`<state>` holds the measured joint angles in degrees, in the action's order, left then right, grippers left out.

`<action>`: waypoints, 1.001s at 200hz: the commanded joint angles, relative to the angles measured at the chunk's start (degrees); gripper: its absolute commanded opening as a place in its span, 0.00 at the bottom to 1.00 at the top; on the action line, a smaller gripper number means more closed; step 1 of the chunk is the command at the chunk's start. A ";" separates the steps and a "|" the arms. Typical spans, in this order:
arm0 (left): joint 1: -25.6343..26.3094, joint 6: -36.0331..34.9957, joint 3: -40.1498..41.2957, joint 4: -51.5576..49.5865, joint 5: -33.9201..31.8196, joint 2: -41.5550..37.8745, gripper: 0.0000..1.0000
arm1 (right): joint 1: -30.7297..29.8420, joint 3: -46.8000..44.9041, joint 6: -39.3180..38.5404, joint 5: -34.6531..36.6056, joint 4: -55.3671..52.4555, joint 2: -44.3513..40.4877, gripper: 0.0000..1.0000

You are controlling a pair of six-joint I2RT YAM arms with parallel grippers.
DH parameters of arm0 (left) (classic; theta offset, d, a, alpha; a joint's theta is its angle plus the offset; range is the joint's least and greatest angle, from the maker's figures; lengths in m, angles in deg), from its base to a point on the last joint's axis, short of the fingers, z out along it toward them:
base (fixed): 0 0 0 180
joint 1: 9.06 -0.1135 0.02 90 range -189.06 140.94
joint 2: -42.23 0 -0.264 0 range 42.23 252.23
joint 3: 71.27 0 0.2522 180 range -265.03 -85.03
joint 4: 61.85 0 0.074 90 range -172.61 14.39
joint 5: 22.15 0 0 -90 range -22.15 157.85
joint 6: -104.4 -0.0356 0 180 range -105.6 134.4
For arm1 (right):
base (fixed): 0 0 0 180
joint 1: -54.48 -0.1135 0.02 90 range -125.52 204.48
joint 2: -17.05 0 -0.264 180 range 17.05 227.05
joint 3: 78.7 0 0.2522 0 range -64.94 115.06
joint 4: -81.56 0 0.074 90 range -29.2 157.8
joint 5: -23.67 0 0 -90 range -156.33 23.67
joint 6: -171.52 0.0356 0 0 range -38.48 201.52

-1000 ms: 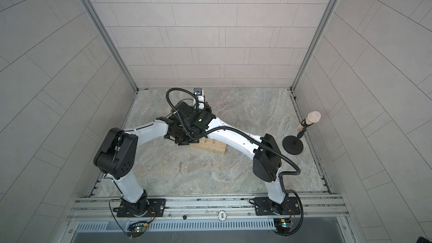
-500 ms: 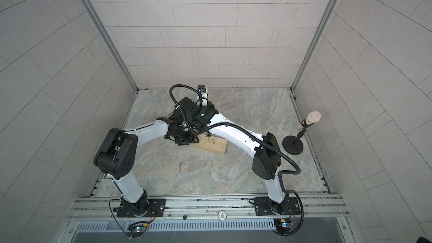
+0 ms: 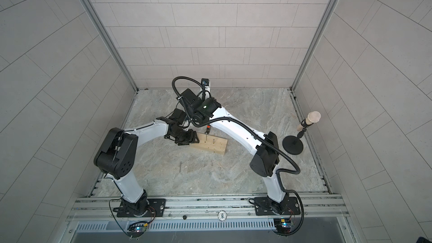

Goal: Use a claw hammer to pull out a nail
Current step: Remove the nail from the mounting plate.

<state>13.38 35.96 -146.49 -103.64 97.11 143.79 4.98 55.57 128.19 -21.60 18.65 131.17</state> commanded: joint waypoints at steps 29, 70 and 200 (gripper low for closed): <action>0.42 -0.40 -0.35 -1.45 -1.22 0.50 0.70 | 0.45 3.65 1.14 0.56 -1.37 -0.22 0.00; 0.42 -0.04 0.10 -0.27 -0.11 -0.65 0.75 | 0.51 4.38 1.23 0.01 -3.05 -0.85 0.00; 0.35 -0.82 6.57 12.21 1.56 -18.13 1.00 | 1.42 8.11 -3.25 -2.63 -3.81 -0.13 0.00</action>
<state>13.60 35.76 -141.72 -95.47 99.23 129.80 6.43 60.36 125.64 -25.99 14.52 131.59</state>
